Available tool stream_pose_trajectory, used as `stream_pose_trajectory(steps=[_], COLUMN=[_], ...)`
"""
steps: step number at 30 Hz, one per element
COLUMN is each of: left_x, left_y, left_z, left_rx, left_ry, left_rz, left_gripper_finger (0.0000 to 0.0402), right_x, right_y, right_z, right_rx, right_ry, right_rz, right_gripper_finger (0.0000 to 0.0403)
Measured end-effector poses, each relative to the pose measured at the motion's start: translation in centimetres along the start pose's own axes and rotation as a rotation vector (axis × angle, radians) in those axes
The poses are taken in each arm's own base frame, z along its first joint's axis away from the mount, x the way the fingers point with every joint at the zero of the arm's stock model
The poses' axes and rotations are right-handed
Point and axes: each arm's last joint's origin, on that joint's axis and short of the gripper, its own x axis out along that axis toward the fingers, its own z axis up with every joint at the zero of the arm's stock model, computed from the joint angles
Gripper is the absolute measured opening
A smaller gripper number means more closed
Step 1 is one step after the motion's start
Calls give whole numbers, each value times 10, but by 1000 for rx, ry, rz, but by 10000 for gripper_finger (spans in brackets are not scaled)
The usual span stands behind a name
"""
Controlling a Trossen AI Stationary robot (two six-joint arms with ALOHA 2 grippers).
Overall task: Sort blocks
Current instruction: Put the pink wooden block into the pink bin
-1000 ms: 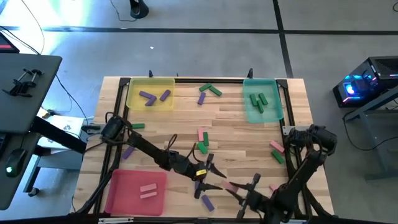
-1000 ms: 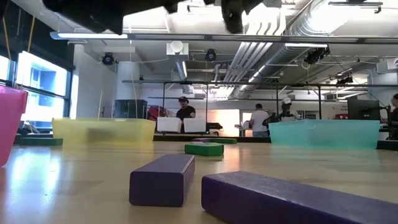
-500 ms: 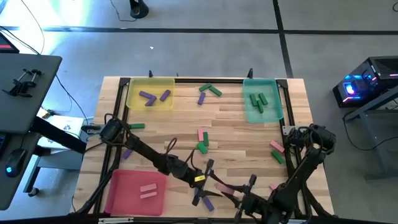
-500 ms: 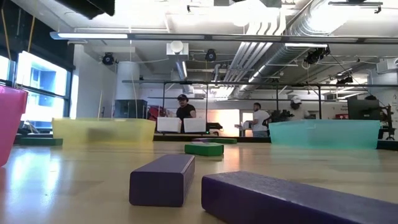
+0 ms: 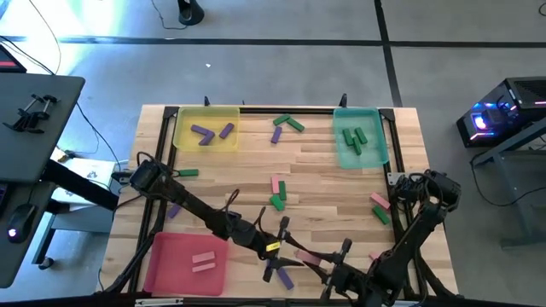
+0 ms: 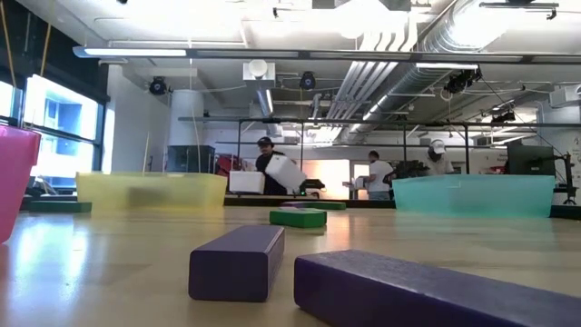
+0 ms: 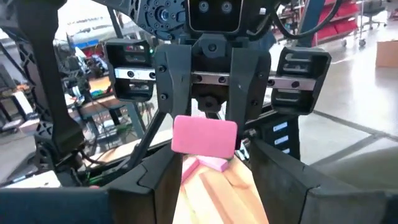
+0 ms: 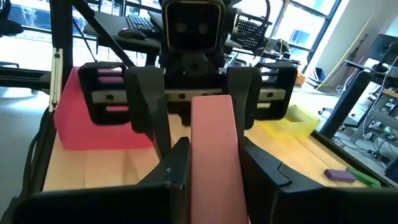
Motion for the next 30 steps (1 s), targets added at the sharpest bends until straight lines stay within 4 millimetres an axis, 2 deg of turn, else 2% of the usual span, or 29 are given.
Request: stream_pose_trajectory(steps=[5,19,23,30], left_x=[-3,-4,-4,-4], left_y=[4,7,6,5], left_z=[11,10,10,11], left_rx=[-7,32,48,46], left_ry=[0,50,45,24], left_rz=[24,17,8,-38], left_gripper_finger=[173,196,179,123], right_x=[0,0,0,0], right_y=[1,1,1,1], right_z=[-2,-1,-1,-1], right_rx=[-6,2,2,5], right_ry=[8,5,4,4], right_rz=[11,8,7,7], right_gripper_finger=[74,74,74,74])
